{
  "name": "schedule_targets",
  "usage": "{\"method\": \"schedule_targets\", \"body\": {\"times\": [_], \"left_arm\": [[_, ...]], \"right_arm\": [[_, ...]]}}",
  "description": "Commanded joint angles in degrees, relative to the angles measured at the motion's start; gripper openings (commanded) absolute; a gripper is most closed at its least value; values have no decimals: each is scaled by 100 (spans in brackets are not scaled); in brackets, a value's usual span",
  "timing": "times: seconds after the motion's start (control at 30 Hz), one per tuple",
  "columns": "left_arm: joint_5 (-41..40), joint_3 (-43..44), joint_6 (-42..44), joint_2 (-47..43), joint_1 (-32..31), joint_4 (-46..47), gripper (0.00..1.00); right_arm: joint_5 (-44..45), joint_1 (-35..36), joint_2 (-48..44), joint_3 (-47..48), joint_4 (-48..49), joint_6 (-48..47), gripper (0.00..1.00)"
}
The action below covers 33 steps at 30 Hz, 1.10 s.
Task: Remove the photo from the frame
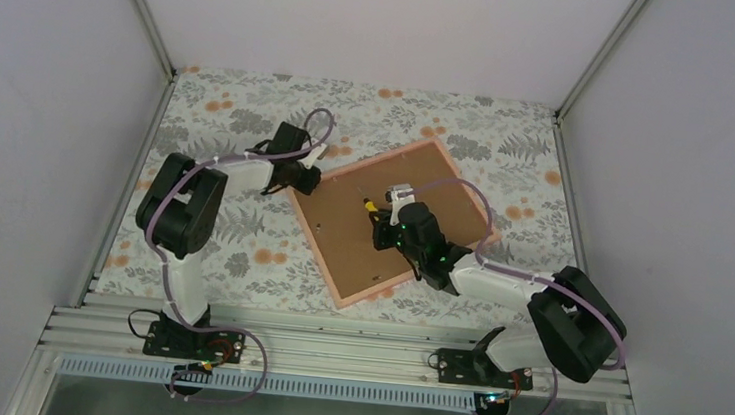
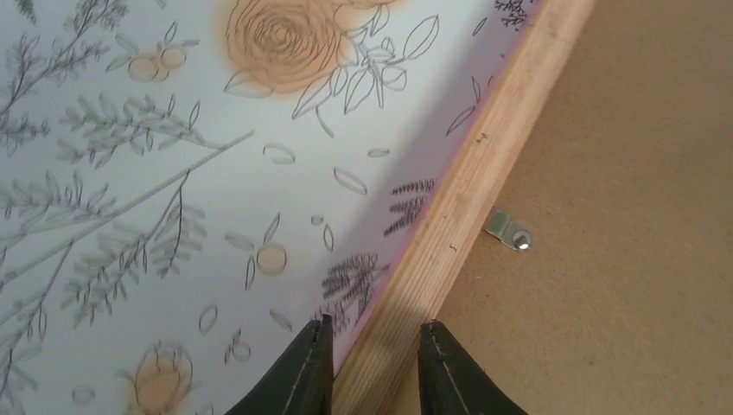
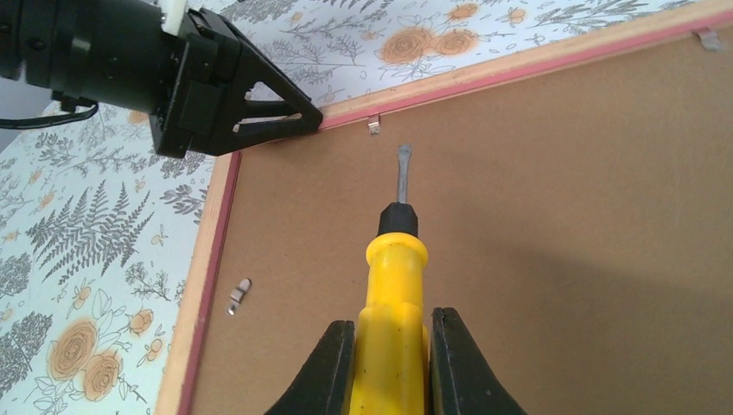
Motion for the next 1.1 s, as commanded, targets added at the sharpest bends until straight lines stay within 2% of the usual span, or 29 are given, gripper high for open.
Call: {"method": "schedule_targets", "body": {"times": [0.0,0.4,0.67,0.8,1.0,1.07], "left_arm": [[-487,-629,-892,-282,16,-256,21],[-934,-2282,-2474,-1733,-122,-400,19],[-1056,-2919,-3403,-2474,-823,-486,22],[-957,-3179,-3843,-2699,-1046,-229,23],[-1115,-3065,-3611,-2700,-1082,-358,39],[-1155,-2929,-3421,-2629,-1082,-417,41]], "right_arm": [[-212,-37,193,200,127,-125,4],[-856,160,676,588,110,-422,4],[-1294,446,991,826,48,-622,4],[-1422,538,1144,910,-7,-674,4],[-1509,568,1251,907,-134,-724,4],[-1498,585,1286,904,-155,-712,4]]}}
